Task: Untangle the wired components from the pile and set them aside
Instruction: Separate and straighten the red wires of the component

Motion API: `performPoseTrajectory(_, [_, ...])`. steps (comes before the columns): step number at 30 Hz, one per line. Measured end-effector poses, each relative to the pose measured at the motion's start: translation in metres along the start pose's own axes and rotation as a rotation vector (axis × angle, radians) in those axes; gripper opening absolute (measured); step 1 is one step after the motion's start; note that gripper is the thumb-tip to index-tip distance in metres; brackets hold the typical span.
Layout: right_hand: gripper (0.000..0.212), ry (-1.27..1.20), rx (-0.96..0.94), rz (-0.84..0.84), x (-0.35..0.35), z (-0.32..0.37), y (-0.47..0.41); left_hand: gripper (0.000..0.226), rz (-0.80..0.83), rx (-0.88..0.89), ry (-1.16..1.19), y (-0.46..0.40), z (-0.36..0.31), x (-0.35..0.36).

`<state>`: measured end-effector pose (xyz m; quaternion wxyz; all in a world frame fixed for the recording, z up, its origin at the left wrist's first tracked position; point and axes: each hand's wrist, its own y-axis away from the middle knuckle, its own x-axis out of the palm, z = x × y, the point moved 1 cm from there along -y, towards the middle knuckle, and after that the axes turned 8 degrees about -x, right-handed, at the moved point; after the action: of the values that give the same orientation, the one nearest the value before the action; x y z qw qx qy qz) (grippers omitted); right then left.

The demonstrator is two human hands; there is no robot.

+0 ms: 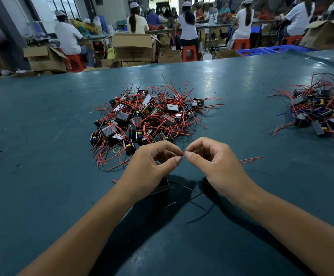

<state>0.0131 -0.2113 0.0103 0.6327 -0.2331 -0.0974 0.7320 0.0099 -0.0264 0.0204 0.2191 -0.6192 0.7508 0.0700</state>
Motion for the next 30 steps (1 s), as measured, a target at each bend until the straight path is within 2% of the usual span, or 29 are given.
performPoseTrajectory(8, [0.010,-0.020,0.018,-0.023,0.0006,0.0043,0.0003,0.006,-0.041,0.003,-0.031,0.0001,0.0012,0.0005])
performPoseTrajectory(14, [0.022,-0.070,0.109,-0.050,-0.0019,0.0029,-0.0014,0.010,-0.062,-0.001,0.003,0.0003,0.0009,0.0006])
performPoseTrajectory(20, [0.012,-0.084,0.080,-0.027,0.0011,0.0038,0.0006,0.006,-0.071,-0.008,0.035,0.0019,-0.0016,0.0020])
performPoseTrajectory(30, [0.012,-0.119,0.056,-0.038,0.0052,0.0046,0.0034,0.004,-0.075,0.005,0.038,0.0031,-0.0022,0.0045])
